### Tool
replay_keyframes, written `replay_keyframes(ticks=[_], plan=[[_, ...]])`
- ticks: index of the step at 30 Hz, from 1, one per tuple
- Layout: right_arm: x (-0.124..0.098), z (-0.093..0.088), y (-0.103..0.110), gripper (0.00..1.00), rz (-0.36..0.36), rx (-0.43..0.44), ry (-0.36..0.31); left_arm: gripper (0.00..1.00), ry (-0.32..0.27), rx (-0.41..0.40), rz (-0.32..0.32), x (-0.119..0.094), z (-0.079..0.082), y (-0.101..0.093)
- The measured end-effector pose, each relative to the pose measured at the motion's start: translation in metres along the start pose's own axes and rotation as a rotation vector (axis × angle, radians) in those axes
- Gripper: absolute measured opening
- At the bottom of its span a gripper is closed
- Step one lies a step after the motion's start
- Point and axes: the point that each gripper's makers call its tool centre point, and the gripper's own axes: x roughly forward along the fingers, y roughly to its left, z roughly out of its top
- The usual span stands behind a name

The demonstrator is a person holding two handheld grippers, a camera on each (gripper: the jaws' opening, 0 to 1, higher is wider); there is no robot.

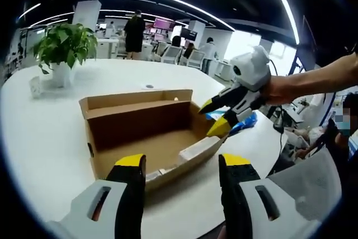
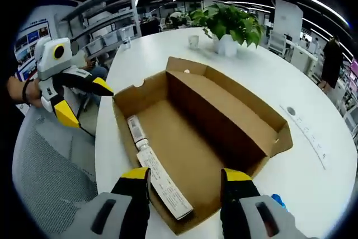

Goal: Operate the shoe box by opening the lid, removing the specified soft item, and placing it in the target area until the item is outside and the box remains undamaged.

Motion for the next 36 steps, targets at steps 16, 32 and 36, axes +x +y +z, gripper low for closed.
replay_keyframes(ticks=[16, 32, 36], plan=[[0.029, -0.007, 0.006, 0.50, 0.190, -0.219, 0.197, 0.53, -0.030, -0.024, 0.032, -0.006, 0.005, 0.010], [0.030, -0.009, 0.001, 0.48, 0.182, -0.287, 0.228, 0.53, -0.035, -0.037, 0.047, -0.008, 0.005, 0.015], [0.028, -0.010, 0.000, 0.44, 0.175, -0.298, 0.240, 0.53, -0.034, -0.036, 0.044, -0.007, 0.005, 0.014]])
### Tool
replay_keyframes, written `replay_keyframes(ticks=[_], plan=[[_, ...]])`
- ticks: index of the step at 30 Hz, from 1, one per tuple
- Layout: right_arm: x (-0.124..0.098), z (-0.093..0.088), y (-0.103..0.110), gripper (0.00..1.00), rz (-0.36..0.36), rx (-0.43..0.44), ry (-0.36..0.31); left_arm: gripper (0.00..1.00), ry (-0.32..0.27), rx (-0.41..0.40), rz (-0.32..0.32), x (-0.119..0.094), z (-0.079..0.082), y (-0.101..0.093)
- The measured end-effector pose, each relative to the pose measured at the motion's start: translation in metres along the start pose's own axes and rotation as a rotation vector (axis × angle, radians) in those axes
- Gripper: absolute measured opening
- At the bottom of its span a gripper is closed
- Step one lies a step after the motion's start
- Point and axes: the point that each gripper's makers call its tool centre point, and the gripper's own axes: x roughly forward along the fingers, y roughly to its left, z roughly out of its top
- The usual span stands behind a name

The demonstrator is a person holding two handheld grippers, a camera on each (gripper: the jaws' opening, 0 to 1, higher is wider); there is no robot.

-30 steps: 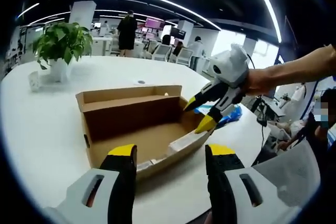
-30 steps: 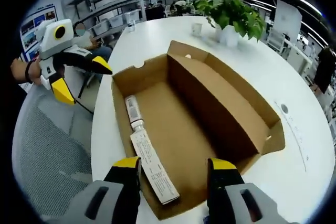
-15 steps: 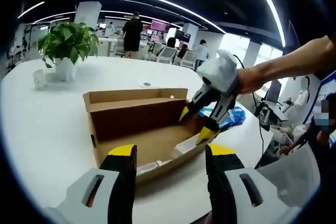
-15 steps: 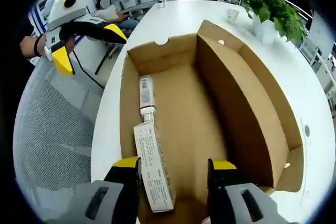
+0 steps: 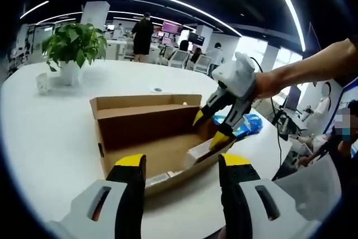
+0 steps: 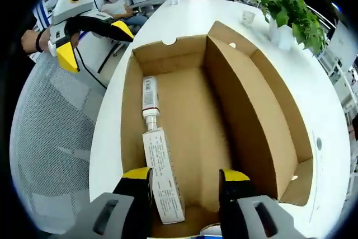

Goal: Operate the shoe box by opening the lid, removing the specified soft item, and placing it in the target area until the item is outside and the box remains undamaged.

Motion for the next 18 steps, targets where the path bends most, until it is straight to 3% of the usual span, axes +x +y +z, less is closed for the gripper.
replay_keyframes(ticks=[4, 7, 13, 18], plan=[[0.003, 0.006, 0.009, 0.46, 0.031, -0.019, -0.011, 0.53, 0.002, 0.003, -0.002, 0.001, 0.000, -0.001], [0.008, 0.002, 0.012, 0.46, 0.040, -0.064, 0.030, 0.53, 0.003, 0.005, -0.003, 0.001, 0.000, -0.001], [0.025, -0.008, 0.007, 0.39, 0.022, -0.132, 0.109, 0.53, 0.004, 0.003, 0.002, 0.001, -0.001, 0.000], [0.033, -0.009, 0.010, 0.26, 0.018, -0.200, 0.145, 0.53, 0.000, -0.001, 0.005, 0.000, 0.000, 0.002]])
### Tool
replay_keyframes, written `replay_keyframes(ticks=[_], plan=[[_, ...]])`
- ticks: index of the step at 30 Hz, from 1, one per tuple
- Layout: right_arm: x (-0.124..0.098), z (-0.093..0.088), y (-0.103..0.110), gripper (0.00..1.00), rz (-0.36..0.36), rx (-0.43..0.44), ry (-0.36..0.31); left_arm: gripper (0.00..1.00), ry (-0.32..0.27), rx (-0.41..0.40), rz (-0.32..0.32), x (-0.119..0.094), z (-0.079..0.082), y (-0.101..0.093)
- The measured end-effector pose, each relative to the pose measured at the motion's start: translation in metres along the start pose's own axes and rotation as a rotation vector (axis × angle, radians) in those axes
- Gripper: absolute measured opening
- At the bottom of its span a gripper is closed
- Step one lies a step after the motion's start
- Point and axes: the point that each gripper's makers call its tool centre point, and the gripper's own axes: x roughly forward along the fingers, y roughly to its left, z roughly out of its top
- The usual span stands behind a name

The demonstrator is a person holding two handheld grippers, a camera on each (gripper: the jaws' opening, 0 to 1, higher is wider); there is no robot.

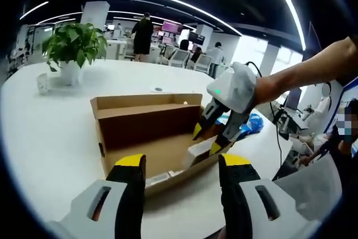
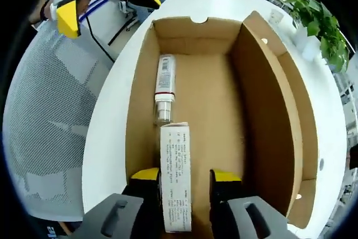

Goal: Operate the shoe box by opening the lid, removing the specified soft item, and placing it in the target area until the item is outside and the box remains undamaged.

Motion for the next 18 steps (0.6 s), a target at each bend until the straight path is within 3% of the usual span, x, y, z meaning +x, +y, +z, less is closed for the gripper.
replay_keyframes(ticks=[1, 6, 10, 18], plan=[[0.003, 0.000, 0.001, 0.17, 0.005, -0.001, 0.000, 0.53, -0.002, -0.003, 0.001, 0.000, 0.000, 0.001], [0.005, 0.008, 0.002, 0.16, 0.016, 0.036, -0.030, 0.53, -0.004, -0.006, 0.007, -0.001, 0.001, 0.003], [0.003, 0.006, -0.006, 0.16, -0.016, 0.053, -0.027, 0.53, -0.005, -0.004, 0.006, 0.000, 0.001, 0.002], [-0.015, 0.014, -0.016, 0.16, -0.062, 0.110, -0.083, 0.53, 0.004, -0.006, -0.007, 0.002, -0.001, -0.001]])
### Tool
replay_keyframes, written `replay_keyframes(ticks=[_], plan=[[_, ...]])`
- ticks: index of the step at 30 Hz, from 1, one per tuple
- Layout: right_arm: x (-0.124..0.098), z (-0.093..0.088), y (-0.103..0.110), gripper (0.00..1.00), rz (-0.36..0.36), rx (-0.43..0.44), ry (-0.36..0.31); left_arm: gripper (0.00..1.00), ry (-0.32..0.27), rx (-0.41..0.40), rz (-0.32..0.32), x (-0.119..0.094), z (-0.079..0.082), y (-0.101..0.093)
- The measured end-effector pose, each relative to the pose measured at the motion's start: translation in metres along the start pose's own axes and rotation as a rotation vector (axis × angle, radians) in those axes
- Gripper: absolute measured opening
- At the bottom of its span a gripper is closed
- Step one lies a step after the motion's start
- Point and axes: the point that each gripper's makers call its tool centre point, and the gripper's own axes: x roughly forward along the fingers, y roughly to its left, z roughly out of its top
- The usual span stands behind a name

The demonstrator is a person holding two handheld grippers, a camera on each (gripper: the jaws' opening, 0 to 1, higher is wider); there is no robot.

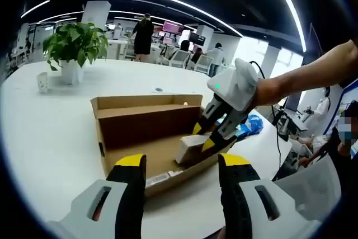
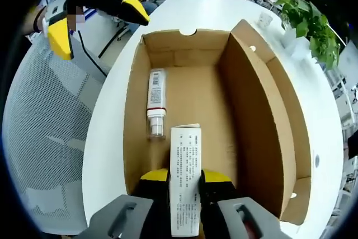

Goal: Operate the shoe box by opening the lid, removing the specified soft item, and placing it in the target area until the item is outside and the box remains undamaged.

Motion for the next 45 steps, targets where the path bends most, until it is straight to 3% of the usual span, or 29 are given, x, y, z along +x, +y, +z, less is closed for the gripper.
replay_keyframes(ticks=[14, 24, 37, 45], plan=[[-0.041, 0.028, -0.013, 0.16, -0.084, 0.007, -0.073, 0.53, -0.002, 0.011, -0.022, 0.001, 0.001, -0.006], [-0.073, 0.028, -0.018, 0.16, -0.129, -0.003, -0.074, 0.53, 0.001, 0.017, -0.034, 0.000, 0.000, -0.010], [-0.102, 0.012, -0.013, 0.16, -0.169, -0.013, -0.044, 0.53, 0.003, 0.017, -0.042, 0.001, -0.001, -0.012], [-0.111, -0.019, -0.007, 0.16, -0.171, -0.008, 0.000, 0.53, 0.010, 0.027, -0.046, 0.002, -0.002, -0.014]])
